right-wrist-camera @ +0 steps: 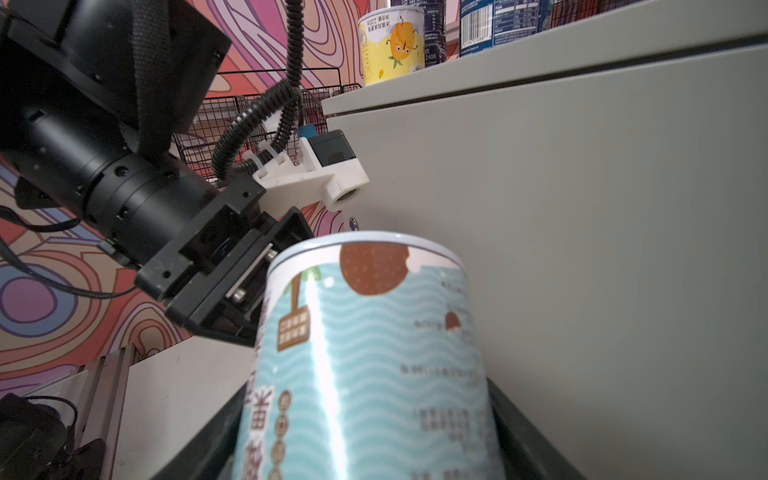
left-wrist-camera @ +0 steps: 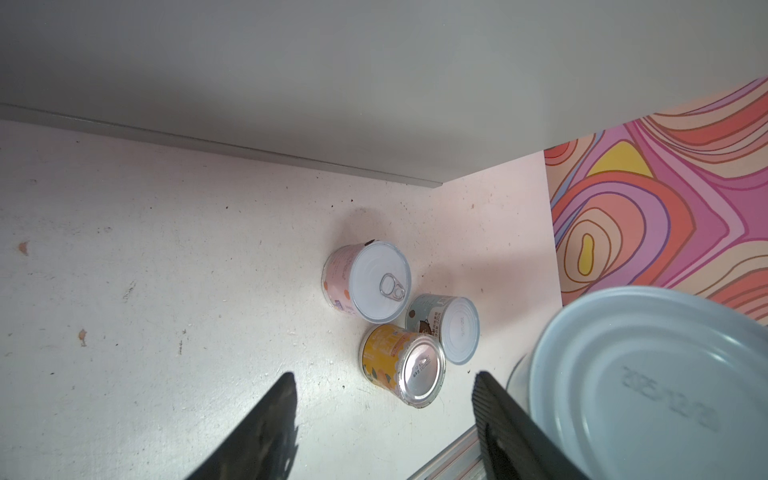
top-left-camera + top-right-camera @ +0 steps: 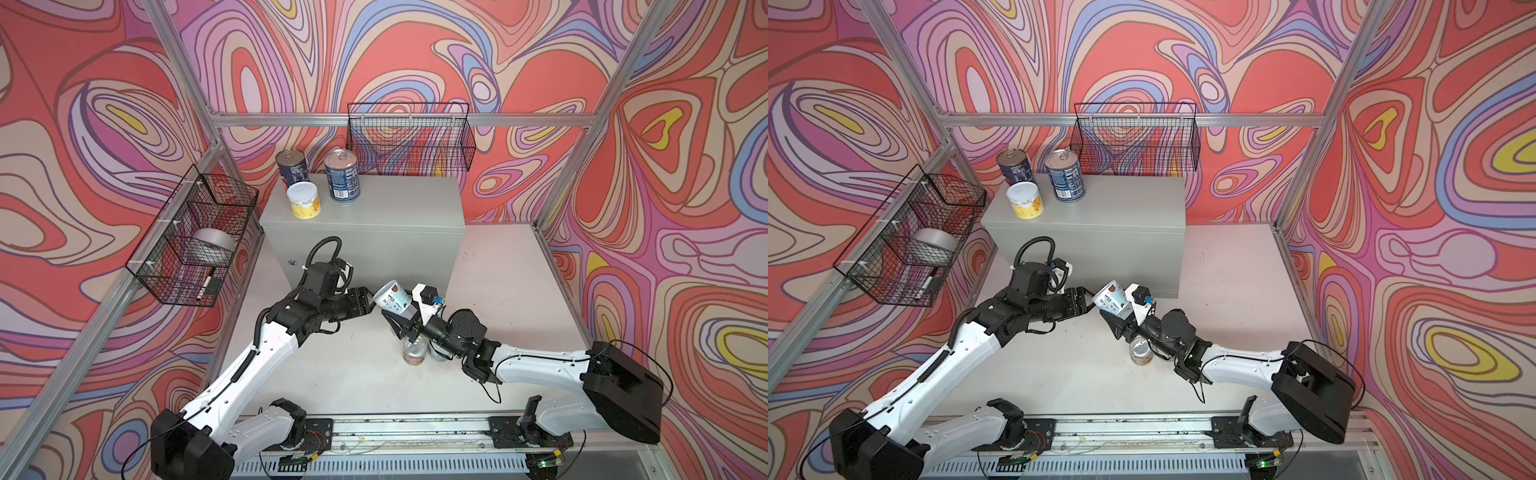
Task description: Place and organize the canned foods onto the counter
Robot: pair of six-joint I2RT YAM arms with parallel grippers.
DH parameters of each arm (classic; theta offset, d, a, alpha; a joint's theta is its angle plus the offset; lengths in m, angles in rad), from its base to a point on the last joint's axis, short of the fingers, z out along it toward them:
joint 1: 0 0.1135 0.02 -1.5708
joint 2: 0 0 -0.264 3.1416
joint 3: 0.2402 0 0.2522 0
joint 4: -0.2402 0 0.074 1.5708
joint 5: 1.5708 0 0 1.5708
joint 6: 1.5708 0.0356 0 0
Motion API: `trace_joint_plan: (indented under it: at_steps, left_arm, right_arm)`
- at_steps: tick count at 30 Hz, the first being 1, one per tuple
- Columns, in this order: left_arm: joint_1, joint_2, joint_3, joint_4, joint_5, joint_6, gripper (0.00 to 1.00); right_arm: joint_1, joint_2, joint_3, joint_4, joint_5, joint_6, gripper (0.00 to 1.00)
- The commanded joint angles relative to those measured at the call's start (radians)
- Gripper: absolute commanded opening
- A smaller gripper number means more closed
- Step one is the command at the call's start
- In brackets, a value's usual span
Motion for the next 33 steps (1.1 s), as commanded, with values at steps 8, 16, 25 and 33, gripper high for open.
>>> trace_joint_plan:
  at_steps: [8,16,25,33]
  left_arm:
    - [-0.015,-0.012,0.058,0.013,0.043,0.038,0.70]
    - [0.000,-0.008,0.114,-0.089,0.029,0.078,0.77]
    - [0.040,-0.025,0.151,-0.096,0.069,0.050,0.78]
    - [0.041,-0.093,0.041,0.090,0.155,-0.123,0.90]
  right_arm:
    - [0.007,0.053,0.056,0.001,-0.047,0.000,0.59]
    - [0.007,-0.003,0.029,-0.001,0.001,-0.026,0.59]
    - [0.008,-0.048,0.005,-0.023,0.019,-0.048,0.59]
    - [0.007,-0.047,-0.008,-0.001,0.055,-0.050,0.58]
